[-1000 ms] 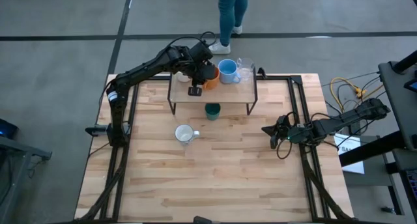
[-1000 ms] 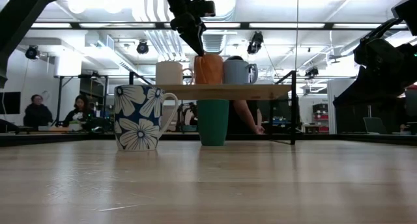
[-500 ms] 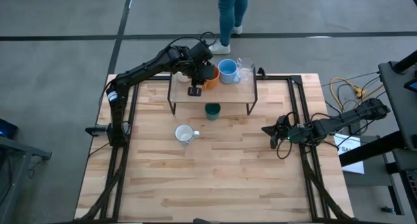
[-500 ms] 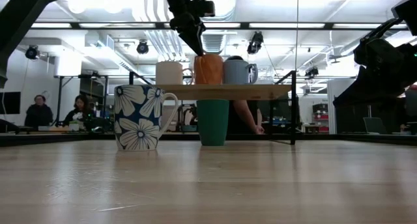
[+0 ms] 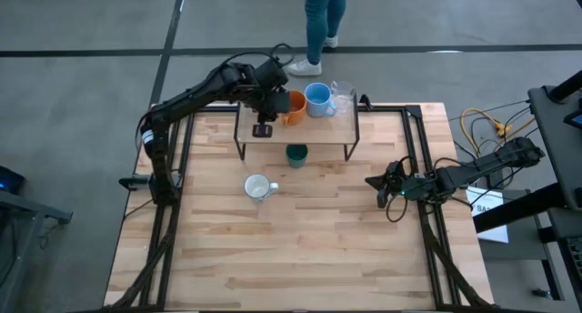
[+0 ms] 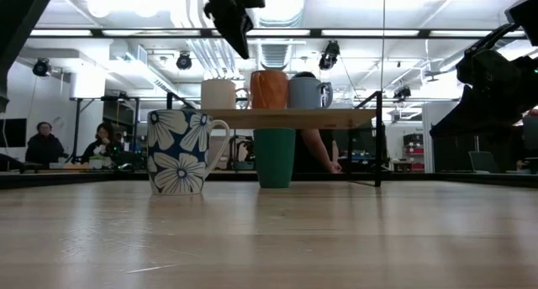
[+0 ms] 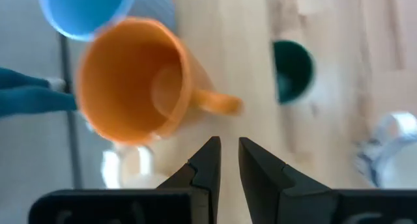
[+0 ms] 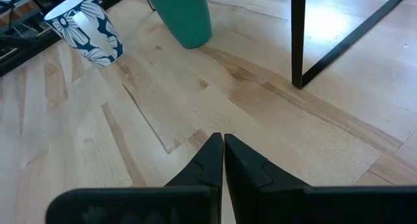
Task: Stack small to large cups/mugs on shelf
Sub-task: Put the green cup on the shelf
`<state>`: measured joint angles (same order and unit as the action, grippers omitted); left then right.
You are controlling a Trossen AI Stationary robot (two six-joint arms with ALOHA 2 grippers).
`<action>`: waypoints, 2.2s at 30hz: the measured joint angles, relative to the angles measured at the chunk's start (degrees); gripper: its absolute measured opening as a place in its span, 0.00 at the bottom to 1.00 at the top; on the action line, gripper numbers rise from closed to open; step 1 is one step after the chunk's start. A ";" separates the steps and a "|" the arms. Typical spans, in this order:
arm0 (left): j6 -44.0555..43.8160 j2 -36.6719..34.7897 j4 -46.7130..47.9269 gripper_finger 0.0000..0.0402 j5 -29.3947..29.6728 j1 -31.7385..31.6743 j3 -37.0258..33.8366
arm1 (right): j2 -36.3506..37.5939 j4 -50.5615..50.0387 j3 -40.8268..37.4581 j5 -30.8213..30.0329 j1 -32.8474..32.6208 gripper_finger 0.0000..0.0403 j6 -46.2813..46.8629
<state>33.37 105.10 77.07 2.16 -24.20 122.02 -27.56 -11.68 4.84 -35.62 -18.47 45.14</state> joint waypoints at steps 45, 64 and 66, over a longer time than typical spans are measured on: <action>-40.61 -46.40 -16.71 0.10 -6.10 19.19 -55.80 | -8.83 8.80 11.79 2.51 12.03 0.10 -15.48; -50.36 -59.14 -31.63 0.10 -7.82 21.64 -75.73 | -27.80 8.94 26.57 9.22 19.23 0.10 -18.68; -50.54 -60.16 -31.45 0.10 -7.60 21.96 -75.78 | -28.50 8.98 27.18 9.15 19.47 0.10 -18.83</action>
<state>-17.17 44.94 45.63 -5.43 -2.24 46.24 -56.06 -2.70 32.03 -26.47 1.00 26.31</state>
